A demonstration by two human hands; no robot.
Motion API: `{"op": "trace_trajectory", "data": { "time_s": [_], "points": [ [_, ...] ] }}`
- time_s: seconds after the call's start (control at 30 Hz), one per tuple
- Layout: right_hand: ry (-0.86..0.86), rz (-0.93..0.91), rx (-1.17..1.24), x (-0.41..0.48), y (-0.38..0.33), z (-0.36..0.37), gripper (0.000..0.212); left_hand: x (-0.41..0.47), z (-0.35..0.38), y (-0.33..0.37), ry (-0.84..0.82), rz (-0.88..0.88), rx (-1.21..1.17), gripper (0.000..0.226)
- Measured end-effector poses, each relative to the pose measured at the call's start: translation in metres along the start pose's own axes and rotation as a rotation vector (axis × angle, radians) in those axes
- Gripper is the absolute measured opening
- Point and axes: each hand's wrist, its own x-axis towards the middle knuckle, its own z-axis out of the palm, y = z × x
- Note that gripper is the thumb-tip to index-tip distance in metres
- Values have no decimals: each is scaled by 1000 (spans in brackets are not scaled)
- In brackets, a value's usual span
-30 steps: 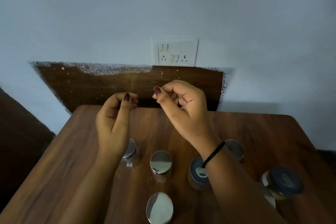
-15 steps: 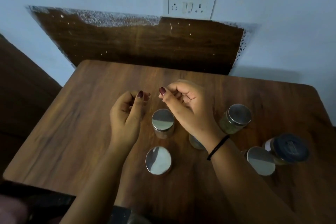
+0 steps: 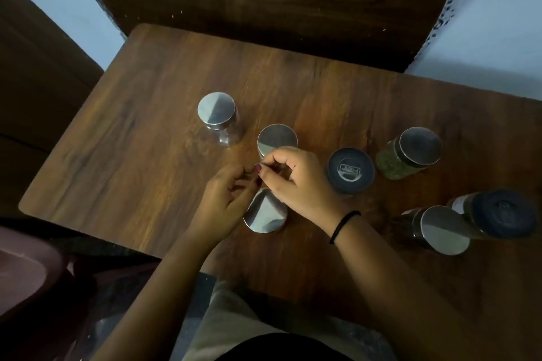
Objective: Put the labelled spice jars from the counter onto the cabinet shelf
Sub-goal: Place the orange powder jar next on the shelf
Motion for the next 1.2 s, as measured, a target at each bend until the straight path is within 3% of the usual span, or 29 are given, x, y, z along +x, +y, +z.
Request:
{"op": "trace_trajectory", "data": {
  "time_s": [0.1, 0.17, 0.27, 0.33, 0.47, 0.67, 0.93, 1.2],
  "points": [
    [-67, 52, -63, -4, 13, 7, 6, -10, 4, -10, -107, -58, 89, 40],
    [-118, 89, -105, -7, 17, 10, 8, -16, 7, -15, -166, -85, 214, 63],
    [-155, 114, -181, -10, 21, 13, 8, -21, 15, -18, -158, 28, 536, 95],
    [-145, 109, -198, -12, 22, 13, 7, -25, 22, -18, -142, 43, 590, 102],
    [-147, 118, -212, -10, 23, 11, 9, -34, 29, -21, -59, -17, 441, 82],
    [-24, 232, 54, 3, 23, -4, 19, -22, -3, -8, -171, -23, 306, 83],
    [73, 231, 225, 22, -8, -19, 22, 6, -67, 57, -1, 95, 7, 81],
    [86, 165, 359, 27, -63, -49, 20, 49, -101, 112, 21, 250, -164, 75]
  ]
}}
